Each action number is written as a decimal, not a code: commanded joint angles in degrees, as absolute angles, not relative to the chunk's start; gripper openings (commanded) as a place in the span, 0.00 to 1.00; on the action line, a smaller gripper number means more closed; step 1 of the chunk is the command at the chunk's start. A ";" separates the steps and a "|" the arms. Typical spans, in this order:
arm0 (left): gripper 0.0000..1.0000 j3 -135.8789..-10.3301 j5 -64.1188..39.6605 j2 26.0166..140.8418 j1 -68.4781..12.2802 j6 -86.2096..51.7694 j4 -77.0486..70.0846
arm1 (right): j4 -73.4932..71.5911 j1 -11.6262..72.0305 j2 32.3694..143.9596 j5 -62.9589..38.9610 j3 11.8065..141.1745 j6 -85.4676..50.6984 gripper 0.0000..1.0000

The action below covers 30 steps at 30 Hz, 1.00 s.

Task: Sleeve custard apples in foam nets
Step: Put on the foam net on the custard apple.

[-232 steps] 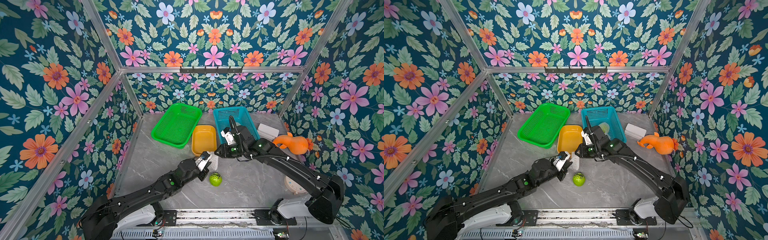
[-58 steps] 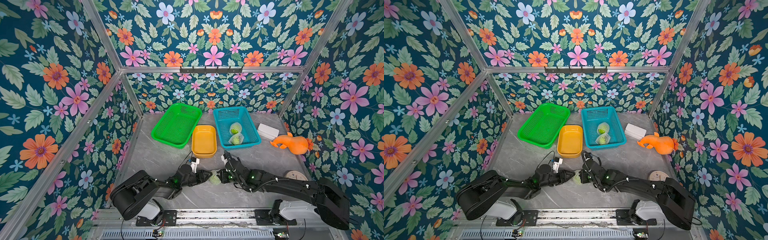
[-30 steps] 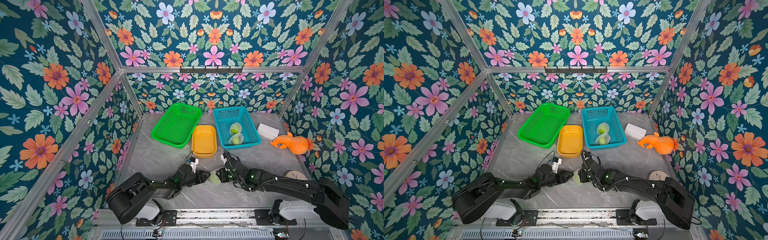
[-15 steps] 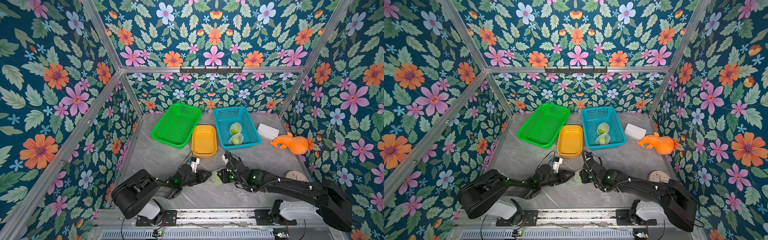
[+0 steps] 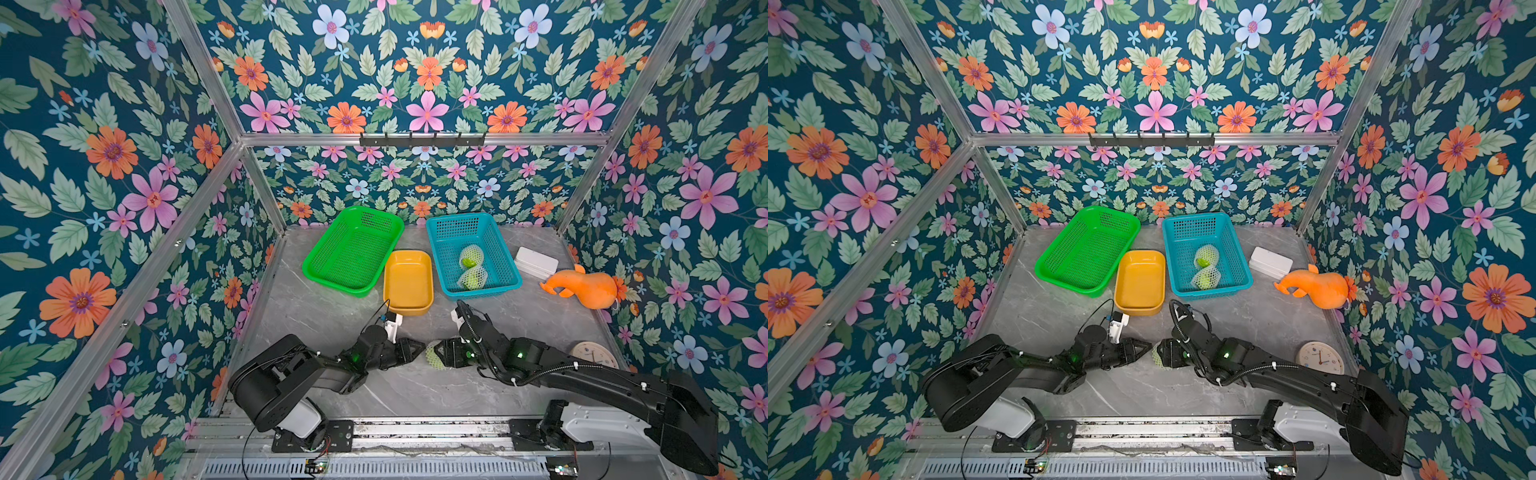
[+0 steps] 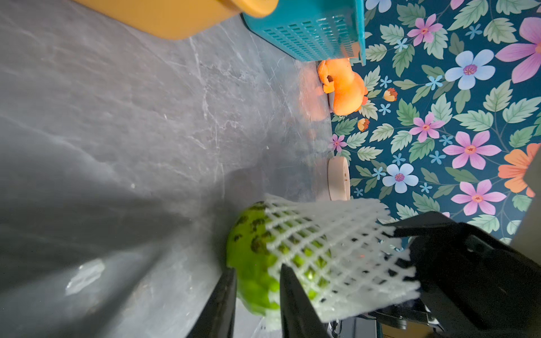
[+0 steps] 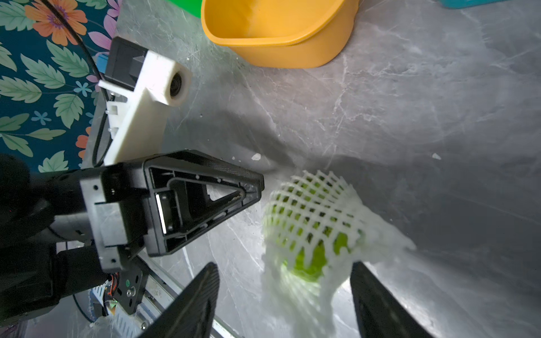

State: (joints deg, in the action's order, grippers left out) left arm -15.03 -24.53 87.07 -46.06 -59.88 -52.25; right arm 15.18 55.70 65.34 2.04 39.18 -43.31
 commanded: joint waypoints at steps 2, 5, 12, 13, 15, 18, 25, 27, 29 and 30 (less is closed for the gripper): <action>0.31 -15.03 -25.33 86.86 -46.10 -59.06 -50.66 | 19.57 55.78 63.05 2.20 40.34 -44.47 0.75; 0.31 -14.59 -24.97 86.01 -46.02 -59.09 -49.74 | 21.88 55.72 60.42 3.42 40.59 -44.46 0.75; 0.43 -15.38 -25.85 82.65 -46.09 -58.10 -45.82 | 25.91 55.63 57.49 5.77 39.70 -45.34 0.74; 0.45 -15.46 -26.33 81.94 -46.07 -58.10 -45.39 | 25.93 55.63 57.26 6.00 39.27 -45.53 0.74; 0.47 -15.72 -27.22 80.77 -46.29 -58.43 -44.45 | 25.42 55.63 57.12 6.69 38.29 -45.99 0.73; 0.47 -16.57 -27.11 78.81 -47.47 -57.88 -40.86 | 23.67 55.63 57.60 6.68 37.11 -46.23 0.69; 0.46 -14.95 -25.15 76.20 -48.10 -57.35 -37.53 | 17.53 55.61 58.77 0.50 33.67 -45.80 0.56; 0.46 -14.64 -24.72 75.72 -48.08 -57.39 -37.44 | 15.77 55.66 59.27 -1.29 32.56 -45.96 0.54; 0.46 -14.47 -24.29 75.33 -48.15 -57.39 -37.25 | 14.05 55.71 59.99 -2.13 31.46 -46.10 0.54; 0.45 -14.42 -24.09 75.24 -48.12 -57.31 -37.11 | 13.36 55.73 60.35 -2.29 31.09 -45.98 0.54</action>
